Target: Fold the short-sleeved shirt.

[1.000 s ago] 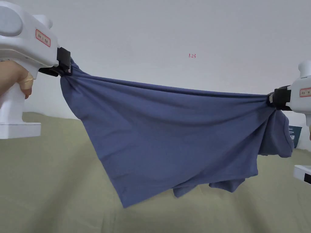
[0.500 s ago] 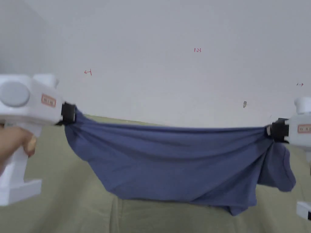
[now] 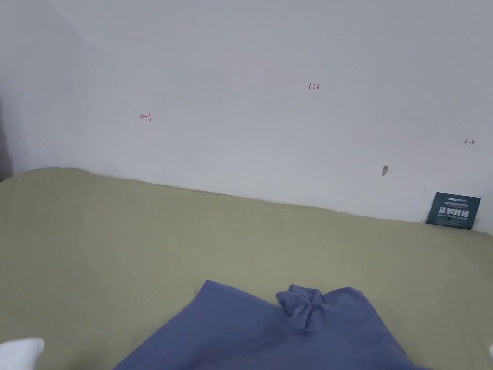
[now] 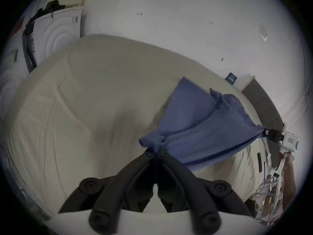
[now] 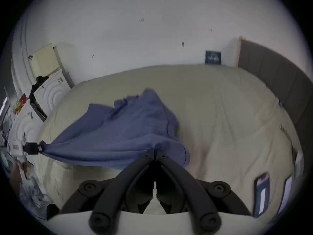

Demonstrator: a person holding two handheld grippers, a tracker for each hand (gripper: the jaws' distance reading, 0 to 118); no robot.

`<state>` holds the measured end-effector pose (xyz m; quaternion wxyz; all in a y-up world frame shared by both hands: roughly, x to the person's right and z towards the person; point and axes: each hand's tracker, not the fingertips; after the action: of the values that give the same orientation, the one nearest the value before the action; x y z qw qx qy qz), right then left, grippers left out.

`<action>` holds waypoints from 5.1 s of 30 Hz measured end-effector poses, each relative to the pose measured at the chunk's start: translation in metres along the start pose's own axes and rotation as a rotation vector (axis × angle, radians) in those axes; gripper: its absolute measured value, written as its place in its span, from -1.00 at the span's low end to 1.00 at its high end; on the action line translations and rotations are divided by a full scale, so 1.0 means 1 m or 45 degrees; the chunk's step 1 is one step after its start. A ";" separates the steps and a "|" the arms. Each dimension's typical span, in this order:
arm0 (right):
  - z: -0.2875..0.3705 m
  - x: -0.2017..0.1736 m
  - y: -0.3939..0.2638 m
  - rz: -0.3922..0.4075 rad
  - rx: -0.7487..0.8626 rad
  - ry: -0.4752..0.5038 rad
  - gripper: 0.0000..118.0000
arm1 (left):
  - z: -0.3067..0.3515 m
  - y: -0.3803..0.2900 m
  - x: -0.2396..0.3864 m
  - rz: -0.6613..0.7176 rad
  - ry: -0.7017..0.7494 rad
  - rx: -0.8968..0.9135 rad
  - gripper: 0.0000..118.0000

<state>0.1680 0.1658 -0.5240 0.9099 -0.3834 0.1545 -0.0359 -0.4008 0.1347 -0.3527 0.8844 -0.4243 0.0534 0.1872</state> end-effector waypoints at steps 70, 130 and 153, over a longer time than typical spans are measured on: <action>0.028 -0.067 -0.039 0.297 -0.170 -0.082 -1.00 | -0.001 -0.062 -0.007 -0.106 0.086 -0.174 -0.95; 0.026 -0.021 0.386 0.235 0.495 -0.312 -0.98 | 0.054 0.360 0.130 -0.292 0.151 0.432 -0.95; 0.053 -0.040 0.384 0.193 0.696 -0.299 -0.98 | 0.088 0.367 0.141 -0.305 0.206 0.676 -0.95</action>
<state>0.1262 0.4795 -0.7508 0.9910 -0.1132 0.0610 0.0366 -0.4144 0.4521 -0.6003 0.9730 -0.1950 0.1205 0.0267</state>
